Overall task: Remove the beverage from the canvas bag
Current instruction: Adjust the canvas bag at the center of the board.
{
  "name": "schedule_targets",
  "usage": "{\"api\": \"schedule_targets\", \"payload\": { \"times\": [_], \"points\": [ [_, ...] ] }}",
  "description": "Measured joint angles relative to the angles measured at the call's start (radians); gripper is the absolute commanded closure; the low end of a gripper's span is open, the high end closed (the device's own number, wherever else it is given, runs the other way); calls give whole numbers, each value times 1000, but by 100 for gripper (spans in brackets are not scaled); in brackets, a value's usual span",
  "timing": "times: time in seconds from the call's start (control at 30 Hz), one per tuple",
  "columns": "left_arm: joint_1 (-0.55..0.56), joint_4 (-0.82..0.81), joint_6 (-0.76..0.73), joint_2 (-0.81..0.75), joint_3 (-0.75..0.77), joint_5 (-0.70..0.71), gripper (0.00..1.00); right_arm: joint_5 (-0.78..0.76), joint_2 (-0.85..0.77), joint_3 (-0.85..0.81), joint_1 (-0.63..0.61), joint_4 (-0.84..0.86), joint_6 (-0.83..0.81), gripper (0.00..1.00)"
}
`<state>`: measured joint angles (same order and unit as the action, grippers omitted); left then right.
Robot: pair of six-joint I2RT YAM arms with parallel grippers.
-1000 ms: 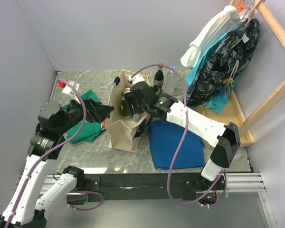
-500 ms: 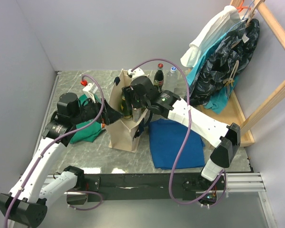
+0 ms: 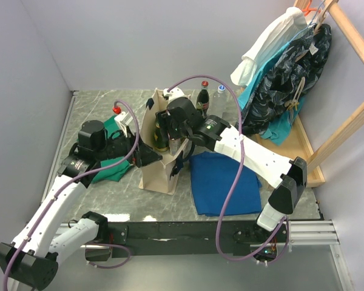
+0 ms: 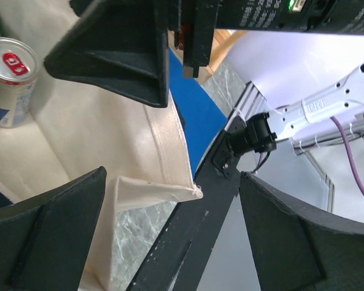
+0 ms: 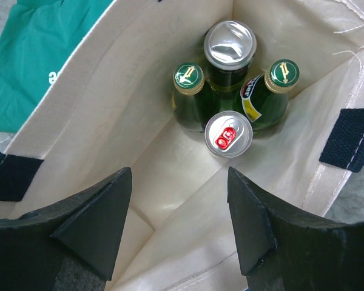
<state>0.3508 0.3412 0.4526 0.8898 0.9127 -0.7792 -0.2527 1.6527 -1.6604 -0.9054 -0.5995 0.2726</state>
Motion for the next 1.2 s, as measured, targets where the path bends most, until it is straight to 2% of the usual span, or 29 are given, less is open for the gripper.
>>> {"api": "schedule_targets", "payload": {
  "times": [0.47, 0.83, 1.2],
  "points": [
    [37, 1, -14, 11, 9, 5, 4, 10, 6, 0, 0, -2, 0, 29],
    [52, -9, -14, 32, 71, 43, 4, 11, 6, 0, 0, 0, 1, 29],
    [98, -6, -14, 58, 44, 78, 4, 11, 6, 0, 0, 0, 2, 29]
  ]
}}
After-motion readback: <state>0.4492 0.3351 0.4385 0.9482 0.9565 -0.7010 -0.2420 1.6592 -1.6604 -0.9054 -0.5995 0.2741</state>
